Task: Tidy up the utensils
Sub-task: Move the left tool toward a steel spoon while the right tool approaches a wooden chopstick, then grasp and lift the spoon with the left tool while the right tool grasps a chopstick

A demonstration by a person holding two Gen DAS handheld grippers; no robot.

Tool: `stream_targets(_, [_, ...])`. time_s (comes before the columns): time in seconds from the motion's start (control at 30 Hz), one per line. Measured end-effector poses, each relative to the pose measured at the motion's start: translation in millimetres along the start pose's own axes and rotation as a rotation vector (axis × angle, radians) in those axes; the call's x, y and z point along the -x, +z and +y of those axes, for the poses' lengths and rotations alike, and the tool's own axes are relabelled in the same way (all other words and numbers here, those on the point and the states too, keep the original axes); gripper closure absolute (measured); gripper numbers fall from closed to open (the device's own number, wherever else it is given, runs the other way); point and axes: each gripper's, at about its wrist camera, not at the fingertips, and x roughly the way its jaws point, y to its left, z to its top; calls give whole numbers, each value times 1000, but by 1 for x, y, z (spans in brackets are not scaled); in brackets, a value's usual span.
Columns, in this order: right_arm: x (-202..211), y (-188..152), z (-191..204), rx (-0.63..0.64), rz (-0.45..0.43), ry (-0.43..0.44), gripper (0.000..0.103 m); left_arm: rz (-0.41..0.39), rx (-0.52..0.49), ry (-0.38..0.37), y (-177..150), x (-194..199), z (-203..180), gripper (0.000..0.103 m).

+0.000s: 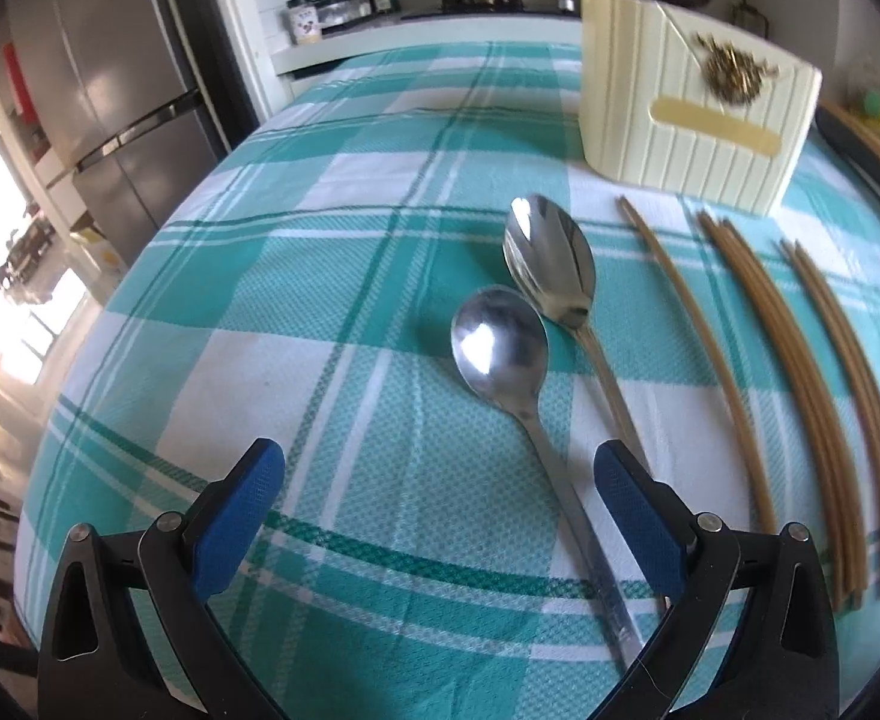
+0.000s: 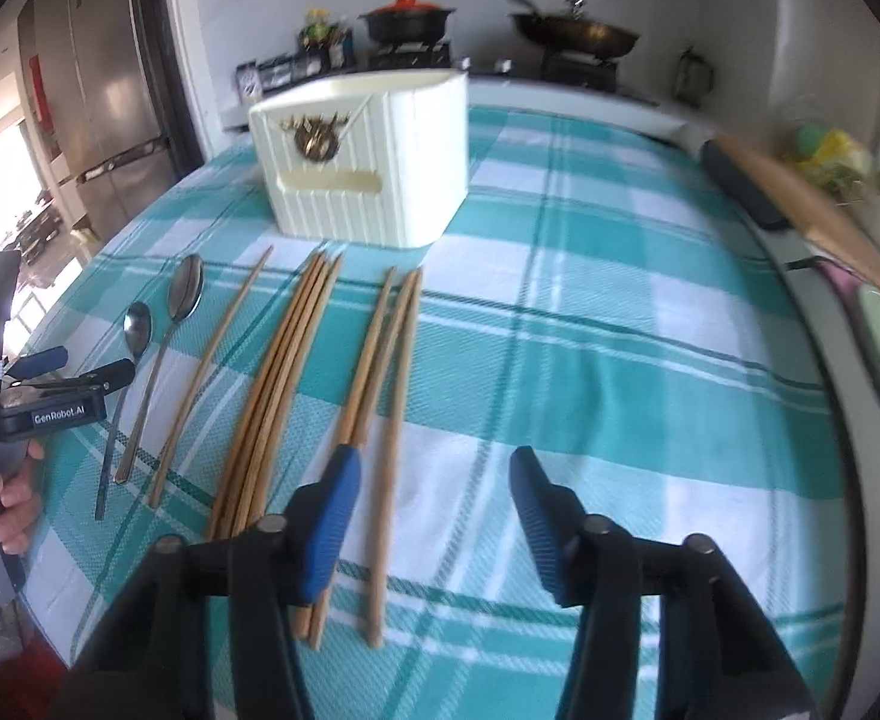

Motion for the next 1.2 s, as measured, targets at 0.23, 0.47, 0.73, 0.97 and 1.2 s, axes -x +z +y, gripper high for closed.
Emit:
stream_targets(0.23, [-37, 6, 7, 54, 112, 3, 89, -6, -55, -1, -5, 1, 8, 0])
stream_targets(0.47, [-29, 1, -5, -11, 148, -78, 96, 15, -89, -21, -7, -5, 52, 0])
stream_targets(0.73, [-18, -10, -19, -91, 208, -93, 96, 78, -168, -121, -2, -17, 83, 0])
stream_targets(0.97, [-32, 6, -20, -48, 270, -65, 75, 103, -182, -111, 3, -18, 67, 0])
stream_targets(1.2, [-63, 49, -21, 17, 309, -34, 75, 147, -141, -167, 23, -34, 63, 7])
